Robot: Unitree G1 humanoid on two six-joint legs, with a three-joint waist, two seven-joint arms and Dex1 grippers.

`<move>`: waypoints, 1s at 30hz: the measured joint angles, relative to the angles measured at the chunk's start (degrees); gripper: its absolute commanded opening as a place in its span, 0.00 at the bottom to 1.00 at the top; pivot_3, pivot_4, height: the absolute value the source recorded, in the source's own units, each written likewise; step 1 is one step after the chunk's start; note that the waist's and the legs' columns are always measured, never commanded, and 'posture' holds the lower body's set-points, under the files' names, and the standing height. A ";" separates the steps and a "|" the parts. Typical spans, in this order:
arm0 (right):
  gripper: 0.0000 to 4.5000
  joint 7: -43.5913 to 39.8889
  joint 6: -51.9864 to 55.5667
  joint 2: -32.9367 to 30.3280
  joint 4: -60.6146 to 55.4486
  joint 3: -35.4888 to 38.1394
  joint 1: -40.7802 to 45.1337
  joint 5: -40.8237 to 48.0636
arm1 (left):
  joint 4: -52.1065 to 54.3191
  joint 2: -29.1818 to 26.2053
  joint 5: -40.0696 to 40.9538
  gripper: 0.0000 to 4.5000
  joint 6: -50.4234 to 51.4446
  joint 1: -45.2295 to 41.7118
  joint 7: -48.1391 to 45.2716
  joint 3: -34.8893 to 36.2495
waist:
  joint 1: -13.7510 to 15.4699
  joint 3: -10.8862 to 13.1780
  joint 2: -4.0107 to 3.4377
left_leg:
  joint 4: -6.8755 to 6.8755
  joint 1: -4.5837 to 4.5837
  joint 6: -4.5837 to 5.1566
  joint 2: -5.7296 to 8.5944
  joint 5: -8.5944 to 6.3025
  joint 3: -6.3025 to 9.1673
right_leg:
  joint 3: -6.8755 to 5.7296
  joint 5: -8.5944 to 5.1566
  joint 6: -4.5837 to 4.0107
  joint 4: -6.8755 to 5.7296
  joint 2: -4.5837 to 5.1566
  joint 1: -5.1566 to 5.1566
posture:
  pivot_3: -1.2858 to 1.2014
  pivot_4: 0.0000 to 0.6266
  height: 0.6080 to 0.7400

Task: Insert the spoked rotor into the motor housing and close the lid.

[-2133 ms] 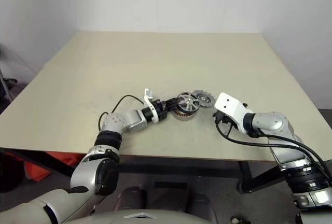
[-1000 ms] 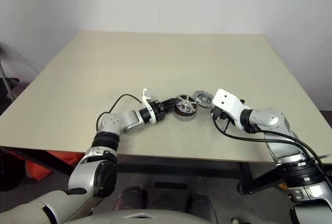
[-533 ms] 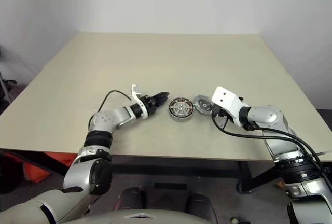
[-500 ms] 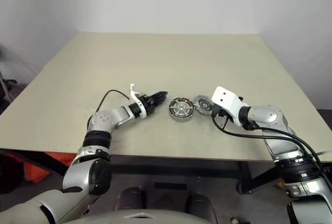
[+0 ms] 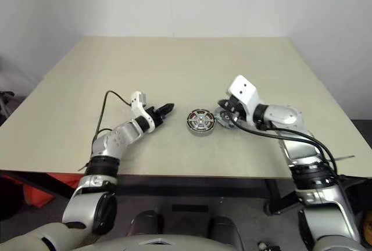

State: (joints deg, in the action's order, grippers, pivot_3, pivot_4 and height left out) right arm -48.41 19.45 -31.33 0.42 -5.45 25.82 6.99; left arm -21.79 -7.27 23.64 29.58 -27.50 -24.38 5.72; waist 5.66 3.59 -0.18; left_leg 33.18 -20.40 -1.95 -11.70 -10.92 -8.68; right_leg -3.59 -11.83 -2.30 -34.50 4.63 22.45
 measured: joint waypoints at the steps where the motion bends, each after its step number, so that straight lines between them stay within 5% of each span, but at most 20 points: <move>1: 0.00 0.52 0.03 1.06 0.94 -0.73 0.12 -0.17 | 1.31 -1.51 -2.58 0.37 -1.89 1.31 -0.39 -2.12 | 0.00 0.00 0.00 | 0.00 -0.06 0.00 0.01 0.00 0.00 | 0.00 0.01 -0.01 0.00 0.00 0.04 | 0.52 0.00 1.00; 6: 0.00 2.28 -0.34 4.66 6.31 -4.13 1.35 -1.76 | 9.25 -6.25 -7.73 0.37 -5.23 5.75 -2.40 -6.47 | 0.07 0.00 0.00 | 0.06 -0.49 -0.15 0.06 0.09 0.01 | 0.00 0.03 -0.05 -0.17 0.05 0.46 | 0.52 0.00 1.00; 15: 0.00 2.07 -4.05 6.83 14.01 -5.61 4.03 -3.37 | 13.73 -5.46 -8.58 0.37 -4.95 8.53 -2.51 -7.69 | -0.13 0.00 0.00 | 0.07 -0.44 -0.25 0.00 0.15 0.00 | 0.01 0.05 -0.08 -0.25 0.00 0.49 | 0.52 0.00 1.00; 30: 0.00 -0.56 -5.09 4.99 9.62 -5.98 2.13 -2.95 | 13.89 -5.53 -9.85 0.37 -4.54 8.57 -2.56 -8.71 | -0.15 -0.01 -0.01 | 0.09 -0.45 -0.24 0.00 0.15 0.00 | 0.04 0.06 -0.09 -0.27 -0.02 0.51 | 0.52 0.00 1.00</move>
State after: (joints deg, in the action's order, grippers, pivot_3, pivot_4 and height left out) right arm -48.97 14.36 -26.35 10.04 -11.43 27.96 4.04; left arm -7.90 -12.80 13.79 25.04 -18.93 -26.93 -2.99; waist 5.51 3.58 -0.19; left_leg 33.27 -20.86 -2.19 -11.70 -10.78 -8.68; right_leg -3.55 -11.77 -2.39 -34.77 4.61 22.96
